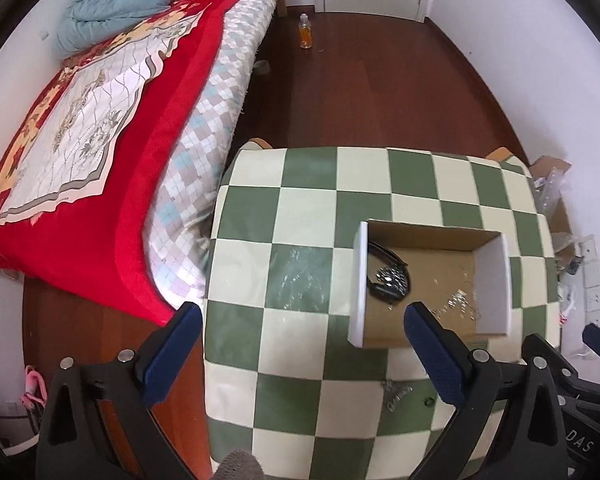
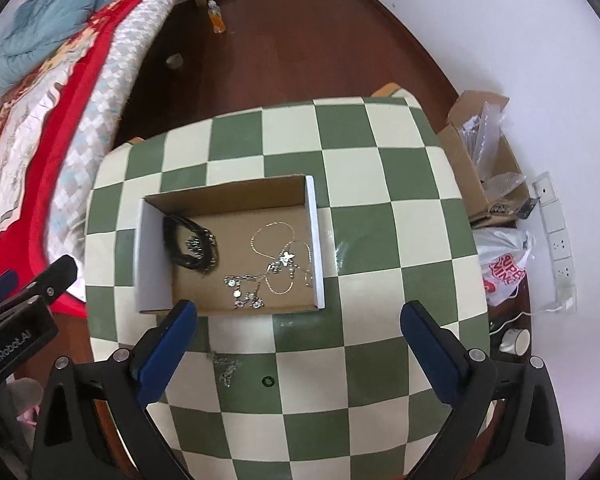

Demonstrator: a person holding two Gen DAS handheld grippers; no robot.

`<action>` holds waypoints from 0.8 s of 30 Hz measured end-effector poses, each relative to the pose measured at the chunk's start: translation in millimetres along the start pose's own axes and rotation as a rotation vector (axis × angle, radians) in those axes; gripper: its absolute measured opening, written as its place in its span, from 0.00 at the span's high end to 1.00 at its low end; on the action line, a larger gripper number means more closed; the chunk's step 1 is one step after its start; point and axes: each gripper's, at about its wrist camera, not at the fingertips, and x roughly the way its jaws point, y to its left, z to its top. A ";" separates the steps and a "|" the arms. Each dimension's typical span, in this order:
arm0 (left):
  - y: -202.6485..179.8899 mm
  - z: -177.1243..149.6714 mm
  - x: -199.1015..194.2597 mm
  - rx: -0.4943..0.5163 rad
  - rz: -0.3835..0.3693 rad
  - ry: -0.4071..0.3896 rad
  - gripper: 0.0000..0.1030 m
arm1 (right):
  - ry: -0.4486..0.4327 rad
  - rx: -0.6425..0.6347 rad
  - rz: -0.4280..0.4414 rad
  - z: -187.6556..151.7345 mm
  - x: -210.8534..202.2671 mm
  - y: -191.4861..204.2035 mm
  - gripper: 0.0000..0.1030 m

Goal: Organize jewelry
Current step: 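Withdraw both grippers from the box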

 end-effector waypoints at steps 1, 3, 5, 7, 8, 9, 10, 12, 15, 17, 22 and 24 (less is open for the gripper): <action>1.4 -1.7 -5.0 -0.003 0.002 -0.003 0.00 | -0.008 -0.002 0.006 -1.4 -6.1 0.7 0.01; 3.0 -6.4 -14.9 0.000 0.002 -0.008 0.00 | -0.019 -0.010 0.015 -4.2 -17.2 3.1 0.01; 6.1 -11.7 -26.0 -0.008 0.005 -0.010 0.00 | -0.034 -0.012 0.022 -7.2 -29.2 4.6 0.01; 7.7 -16.8 -32.8 -0.008 -0.002 -0.002 0.00 | -0.049 -0.017 0.024 -9.8 -40.6 6.1 0.01; 9.2 -20.2 -36.8 -0.010 -0.001 0.006 0.00 | -0.058 -0.020 0.022 -11.2 -47.0 7.2 0.01; 10.4 -22.3 -39.1 -0.012 -0.003 0.011 0.00 | -0.065 -0.022 0.019 -12.6 -51.9 7.8 0.01; 11.5 -24.8 -42.6 -0.013 -0.007 0.016 0.00 | -0.073 -0.023 0.021 -14.1 -58.3 8.4 0.01; 13.2 -27.8 -48.6 -0.014 -0.005 0.019 0.00 | -0.083 -0.022 0.022 -16.7 -67.4 9.4 0.01; 16.7 -32.9 -53.7 -0.025 0.000 0.020 0.00 | -0.088 -0.023 0.028 -22.3 -75.0 11.4 0.01; 18.4 -39.1 -50.4 -0.028 0.012 0.029 0.00 | -0.071 -0.012 0.055 -29.0 -73.8 10.7 0.00; 17.9 -63.7 -9.6 0.001 0.083 0.135 0.00 | 0.066 0.025 0.081 -57.8 -30.8 4.1 0.01; 17.3 -73.5 8.9 0.021 0.109 0.167 0.00 | 0.101 0.028 0.081 -69.3 -10.7 2.6 0.08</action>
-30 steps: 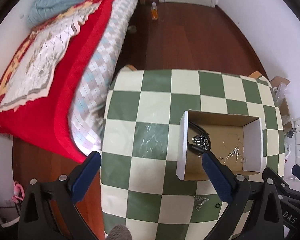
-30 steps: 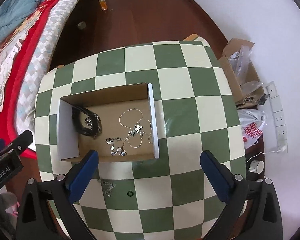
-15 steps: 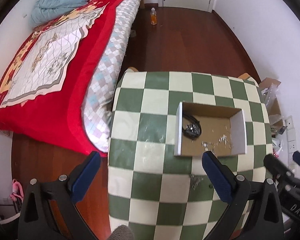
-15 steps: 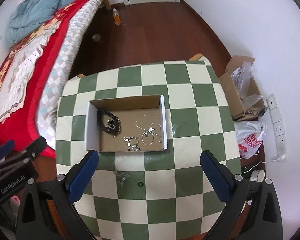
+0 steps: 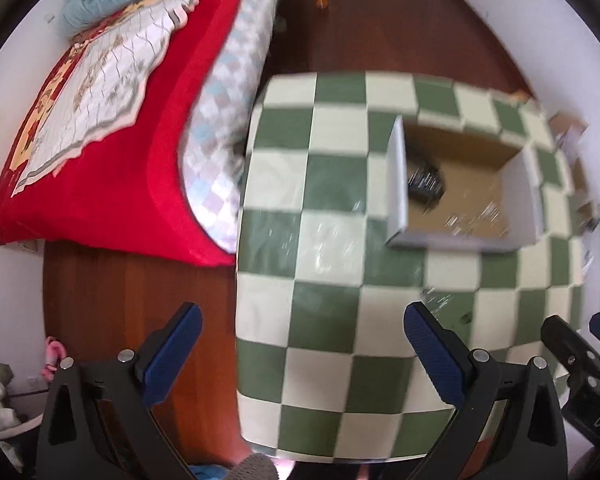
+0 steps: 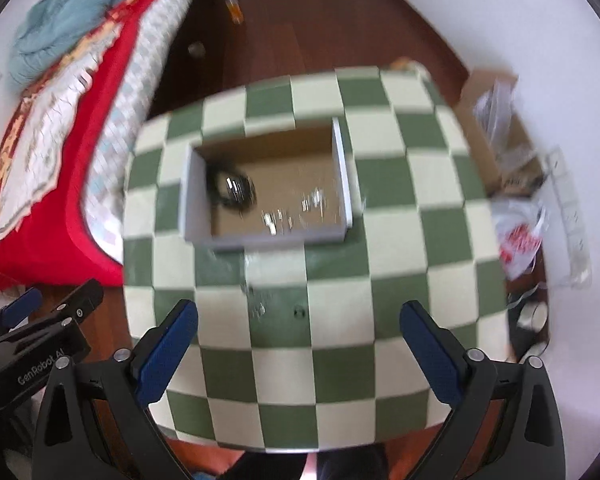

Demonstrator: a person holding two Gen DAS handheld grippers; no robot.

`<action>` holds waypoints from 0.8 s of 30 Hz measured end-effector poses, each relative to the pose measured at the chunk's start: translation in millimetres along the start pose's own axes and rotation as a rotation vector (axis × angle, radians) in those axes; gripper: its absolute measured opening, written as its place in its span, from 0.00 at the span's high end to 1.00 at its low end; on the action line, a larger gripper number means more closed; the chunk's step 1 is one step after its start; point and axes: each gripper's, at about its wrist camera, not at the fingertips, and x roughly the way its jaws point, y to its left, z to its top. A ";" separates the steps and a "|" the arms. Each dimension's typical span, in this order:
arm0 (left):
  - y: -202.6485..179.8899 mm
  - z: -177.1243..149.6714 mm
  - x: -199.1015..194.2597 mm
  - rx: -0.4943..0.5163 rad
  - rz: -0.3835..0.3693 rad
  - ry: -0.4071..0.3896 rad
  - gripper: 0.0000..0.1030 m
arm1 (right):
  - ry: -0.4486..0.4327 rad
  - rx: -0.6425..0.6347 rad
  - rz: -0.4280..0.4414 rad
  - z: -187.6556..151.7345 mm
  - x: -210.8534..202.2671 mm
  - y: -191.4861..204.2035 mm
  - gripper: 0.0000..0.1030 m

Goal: Organize jewelry
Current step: 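Withdraw both grippers from the box, then grasp the small black ring with the right gripper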

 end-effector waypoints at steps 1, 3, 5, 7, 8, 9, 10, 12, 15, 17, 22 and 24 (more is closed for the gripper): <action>-1.8 -3.2 11.2 0.011 0.015 0.020 0.00 | 0.028 0.010 0.014 -6.2 16.1 -3.3 0.11; -3.6 -9.3 31.1 0.029 0.035 0.048 0.00 | 0.077 0.043 0.054 -15.0 41.7 -9.6 0.19; -6.7 -14.2 52.6 0.058 0.075 0.072 0.00 | 0.105 0.056 0.083 -22.2 64.4 -12.2 0.25; -7.3 -16.4 69.2 0.073 0.095 0.094 0.00 | 0.132 0.069 0.093 -28.6 86.3 -13.1 0.37; -7.4 -17.0 75.6 0.078 0.105 0.101 0.00 | 0.146 0.071 0.090 -32.4 97.4 -13.1 0.43; -7.3 -17.4 81.0 0.080 0.108 0.107 0.00 | 0.153 0.074 0.084 -34.9 104.2 -13.4 0.45; -7.2 -17.5 85.4 0.080 0.108 0.112 0.00 | 0.151 0.085 0.091 -37.8 112.5 -14.8 0.45; -7.9 -17.1 94.1 0.082 0.116 0.120 0.00 | 0.150 0.103 0.092 -39.4 122.6 -16.2 0.48; -10.0 -16.3 105.3 0.081 0.117 0.138 0.00 | 0.151 0.120 0.087 -34.9 135.6 -16.3 0.53; -13.4 -16.1 111.6 0.089 0.119 0.150 0.00 | 0.156 0.120 0.079 -32.3 142.9 -14.6 0.53; -22.4 -17.2 120.4 0.106 0.121 0.165 0.00 | 0.163 0.064 0.038 -27.2 153.0 -1.1 0.57; -24.9 -18.1 119.8 0.108 0.121 0.168 0.00 | 0.167 0.038 0.005 -27.0 154.3 5.0 0.62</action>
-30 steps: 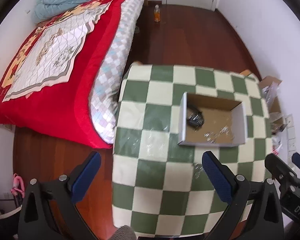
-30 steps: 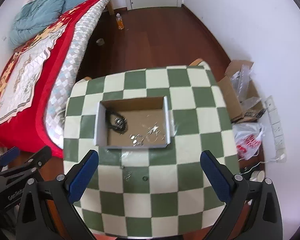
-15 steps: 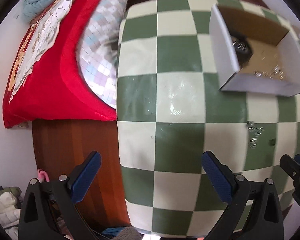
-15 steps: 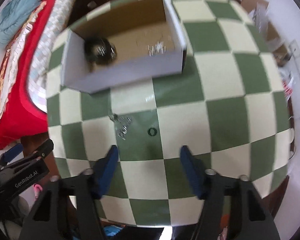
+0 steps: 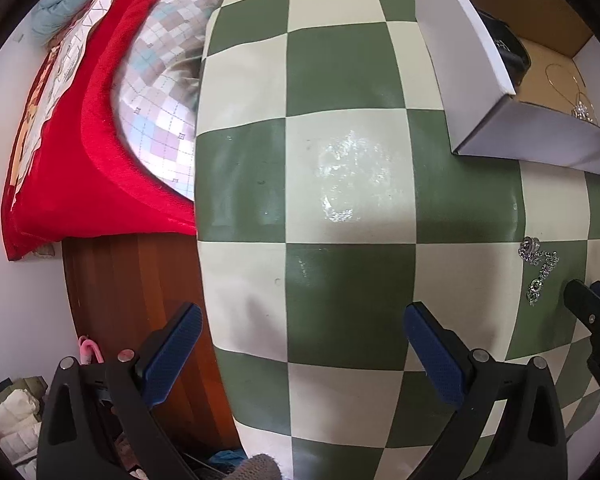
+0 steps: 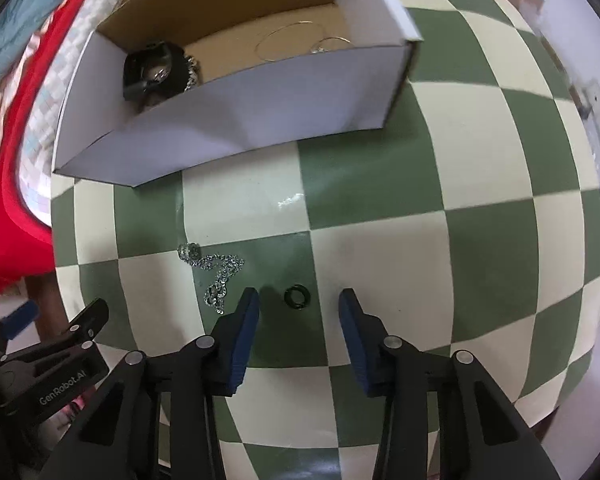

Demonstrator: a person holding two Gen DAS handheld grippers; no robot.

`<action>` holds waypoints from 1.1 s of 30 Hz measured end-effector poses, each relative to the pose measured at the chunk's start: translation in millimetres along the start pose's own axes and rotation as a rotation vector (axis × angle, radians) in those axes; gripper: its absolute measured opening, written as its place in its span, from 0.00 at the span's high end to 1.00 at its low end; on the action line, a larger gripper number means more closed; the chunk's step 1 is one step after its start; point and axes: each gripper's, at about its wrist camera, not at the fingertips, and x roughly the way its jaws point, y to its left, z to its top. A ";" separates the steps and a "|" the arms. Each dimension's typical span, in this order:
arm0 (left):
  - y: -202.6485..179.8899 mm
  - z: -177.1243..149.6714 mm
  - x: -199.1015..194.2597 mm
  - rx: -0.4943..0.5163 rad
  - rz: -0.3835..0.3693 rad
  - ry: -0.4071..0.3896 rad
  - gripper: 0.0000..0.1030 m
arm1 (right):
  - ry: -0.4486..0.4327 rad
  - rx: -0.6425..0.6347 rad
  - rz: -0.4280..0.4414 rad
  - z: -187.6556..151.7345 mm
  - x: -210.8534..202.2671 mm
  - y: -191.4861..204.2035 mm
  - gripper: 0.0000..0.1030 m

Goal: Organize jewelry
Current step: 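Grasp the small black ring with the right gripper, then lift the black ring with the right gripper while the left grasps the silver chain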

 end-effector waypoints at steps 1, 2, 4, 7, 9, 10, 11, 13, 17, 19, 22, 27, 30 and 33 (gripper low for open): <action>-0.9 -0.3 -0.1 -0.001 -0.002 0.002 0.00 | 0.000 -0.009 -0.011 -0.3 0.4 2.0 0.64; -1.4 -0.7 -0.8 -0.002 -0.004 0.004 0.00 | -0.003 -0.021 -0.028 -0.9 0.9 4.8 0.72; -3.4 -2.6 -3.2 -0.005 -0.005 0.005 0.00 | -0.008 -0.040 -0.053 -2.6 1.6 7.6 0.85; -4.6 -3.7 -6.8 -0.002 -0.009 0.002 0.00 | -0.014 -0.048 -0.054 -6.1 2.2 8.8 0.87; -7.4 -5.0 -9.9 0.002 -0.012 0.001 0.00 | -0.018 -0.037 -0.046 -8.9 2.0 6.9 0.87; -8.7 -5.8 -11.0 0.003 -0.015 0.002 0.00 | -0.021 -0.032 -0.043 -10.5 1.7 4.3 0.87; -9.7 -6.0 -11.2 0.003 -0.020 0.001 0.00 | -0.025 -0.025 -0.037 -12.0 0.1 2.1 0.87; -11.7 -6.0 -15.7 0.000 -0.035 -0.002 0.00 | -0.038 -0.008 -0.027 -12.9 -5.5 -7.0 0.88; -25.2 -4.0 -28.5 -0.006 -0.109 -0.010 0.00 | -0.056 0.048 -0.005 -16.9 -22.1 -31.0 0.88; -36.2 -1.5 -33.4 -0.013 -0.168 -0.001 0.01 | -0.059 0.077 -0.002 -17.7 -27.3 -44.5 0.88; -56.9 5.0 -39.9 -0.001 -0.210 0.004 0.01 | -0.059 0.108 -0.014 -17.3 -29.5 -61.3 0.88; -90.9 17.4 -45.1 0.023 -0.261 0.019 0.05 | -0.057 0.145 -0.030 -16.1 -28.1 -82.3 0.88; -106.7 24.0 -47.0 0.038 -0.277 0.017 0.06 | -0.058 0.158 -0.029 -13.9 -30.1 -91.3 0.88; -119.7 30.4 -45.8 0.051 -0.279 0.018 0.10 | -0.059 0.168 -0.028 -8.4 -34.0 -100.2 0.88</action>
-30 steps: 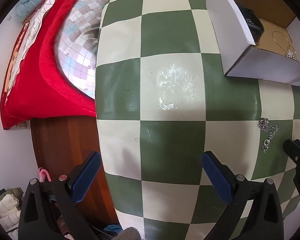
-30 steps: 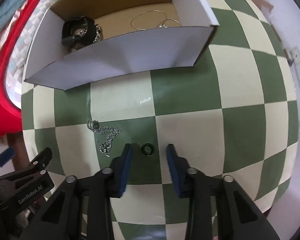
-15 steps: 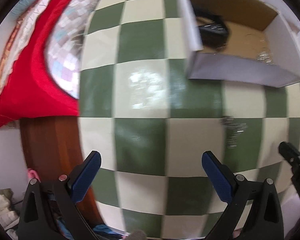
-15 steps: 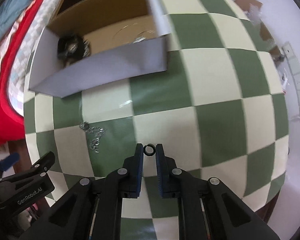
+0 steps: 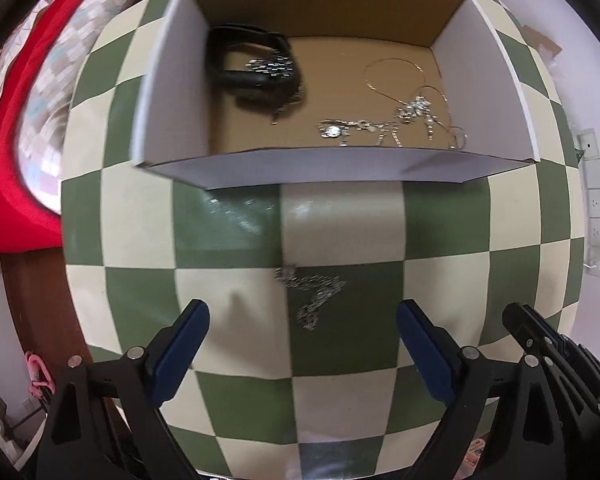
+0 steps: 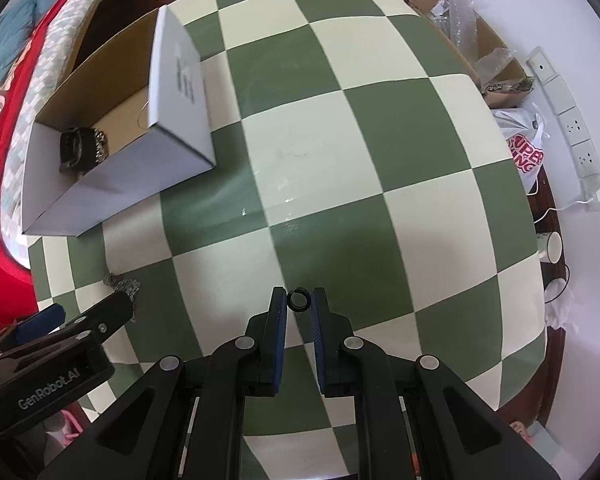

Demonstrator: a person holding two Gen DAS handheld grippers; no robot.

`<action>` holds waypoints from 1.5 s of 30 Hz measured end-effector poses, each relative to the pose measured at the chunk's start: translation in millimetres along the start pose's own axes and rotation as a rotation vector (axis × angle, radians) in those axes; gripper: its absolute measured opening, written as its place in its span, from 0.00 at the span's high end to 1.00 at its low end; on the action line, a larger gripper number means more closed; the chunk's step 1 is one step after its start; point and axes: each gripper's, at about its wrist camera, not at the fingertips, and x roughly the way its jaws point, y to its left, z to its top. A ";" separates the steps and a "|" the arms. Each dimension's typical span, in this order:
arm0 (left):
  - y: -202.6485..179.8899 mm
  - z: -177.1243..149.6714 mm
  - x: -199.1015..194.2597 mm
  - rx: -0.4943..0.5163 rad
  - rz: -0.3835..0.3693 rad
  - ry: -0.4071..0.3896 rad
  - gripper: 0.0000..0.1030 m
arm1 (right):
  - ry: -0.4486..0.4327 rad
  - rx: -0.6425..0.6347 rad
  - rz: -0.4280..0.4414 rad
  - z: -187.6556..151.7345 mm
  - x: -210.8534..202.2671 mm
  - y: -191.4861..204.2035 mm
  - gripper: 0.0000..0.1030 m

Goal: Organize jewelry
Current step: 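Lift the black ring with the right gripper while the left grasps the silver chain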

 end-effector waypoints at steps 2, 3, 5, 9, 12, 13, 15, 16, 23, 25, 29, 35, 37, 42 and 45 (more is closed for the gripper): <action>-4.0 3.3 2.6 -0.001 0.004 0.000 0.11 | 0.000 0.008 0.002 4.5 0.2 -4.8 0.88; -5.5 4.6 3.6 -0.001 0.002 -0.001 0.13 | 0.001 0.012 0.004 1.1 -2.9 -2.7 0.88; -6.2 6.9 6.1 -0.006 0.002 0.002 0.19 | 0.002 0.019 0.008 1.1 -4.9 -1.1 0.88; -6.0 6.7 11.7 -0.015 -0.007 0.015 0.46 | 0.002 0.022 0.014 6.5 -5.3 -0.1 0.87; -7.3 8.7 20.3 -0.015 -0.010 0.038 0.78 | 0.010 0.018 0.018 6.6 -4.1 -1.4 0.87; -6.7 9.0 21.2 -0.017 -0.014 0.035 0.82 | 0.012 0.019 0.020 7.2 -2.9 -2.7 0.87; -9.5 9.1 20.6 -0.009 -0.015 0.021 0.94 | 0.015 0.014 0.020 8.0 -2.3 -3.4 0.87; -9.6 10.0 20.2 -0.007 -0.018 0.021 0.97 | 0.016 0.013 0.022 9.5 -1.2 -5.4 0.87; 5.7 -12.2 4.6 -0.020 -0.021 -0.011 1.00 | 0.017 0.001 0.031 14.0 -3.4 -7.7 0.87; 10.9 -23.5 -2.0 -0.023 -0.024 -0.017 1.00 | 0.017 -0.006 0.038 14.2 -5.9 -6.8 0.87; 28.2 -45.7 -18.1 -0.027 -0.031 -0.030 1.00 | 0.017 -0.029 0.050 12.2 -12.6 -1.6 0.87; 43.4 -75.1 -48.1 -0.045 -0.050 -0.062 1.00 | 0.014 -0.064 0.077 5.1 -26.6 9.5 0.87; 47.6 -80.1 -56.2 -0.050 -0.054 -0.072 1.00 | 0.011 -0.073 0.087 2.4 -31.6 13.4 0.87; 57.6 -78.7 -68.5 -0.092 -0.095 -0.091 1.00 | 0.004 -0.085 0.116 -2.0 -44.5 21.3 0.87; 62.3 -64.1 -48.3 -0.141 -0.165 -0.062 0.97 | 0.006 -0.086 0.119 -1.4 -46.2 24.4 0.87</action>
